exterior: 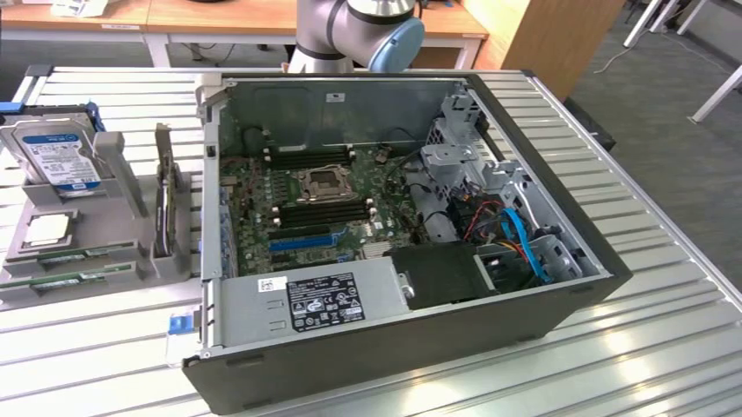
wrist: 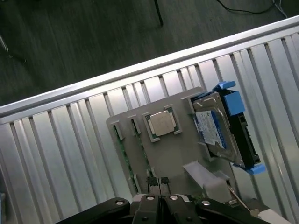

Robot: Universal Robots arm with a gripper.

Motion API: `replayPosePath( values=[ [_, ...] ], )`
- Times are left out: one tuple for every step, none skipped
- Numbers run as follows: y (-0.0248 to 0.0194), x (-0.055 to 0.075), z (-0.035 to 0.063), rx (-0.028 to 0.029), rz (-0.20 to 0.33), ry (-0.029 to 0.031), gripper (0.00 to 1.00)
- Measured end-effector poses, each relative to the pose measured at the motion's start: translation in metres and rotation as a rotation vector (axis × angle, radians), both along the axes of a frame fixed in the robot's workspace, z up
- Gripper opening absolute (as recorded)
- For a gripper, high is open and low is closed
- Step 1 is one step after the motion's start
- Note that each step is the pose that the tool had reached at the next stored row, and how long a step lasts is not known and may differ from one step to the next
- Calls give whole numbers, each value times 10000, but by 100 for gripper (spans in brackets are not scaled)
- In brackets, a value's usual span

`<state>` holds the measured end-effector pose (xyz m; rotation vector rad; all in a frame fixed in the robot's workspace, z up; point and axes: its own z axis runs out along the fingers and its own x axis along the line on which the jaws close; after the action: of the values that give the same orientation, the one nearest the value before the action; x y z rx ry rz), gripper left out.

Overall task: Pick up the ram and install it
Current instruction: 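Pick up the ram and move it above insertion slot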

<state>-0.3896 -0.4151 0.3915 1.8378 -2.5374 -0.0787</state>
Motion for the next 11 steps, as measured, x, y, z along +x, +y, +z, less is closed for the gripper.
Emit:
replayPosePath(
  values=[
    [0, 0, 0, 0, 181, 0, 10],
    [0, 0, 0, -1, 343, 0, 10],
    [0, 0, 0, -1, 502, 0, 10],
    [0, 0, 0, -1, 652, 0, 10],
    [0, 0, 0, -1, 789, 0, 10],
    [0, 0, 0, 0, 919, 0, 10],
    [0, 0, 0, -1, 1033, 0, 10],
    [0, 0, 0, 0, 1081, 0, 10],
    [0, 0, 0, 0, 1080, 0, 10],
    [0, 0, 0, -1, 1081, 0, 10],
    [0, 0, 0, -1, 1081, 0, 10]
  ],
)
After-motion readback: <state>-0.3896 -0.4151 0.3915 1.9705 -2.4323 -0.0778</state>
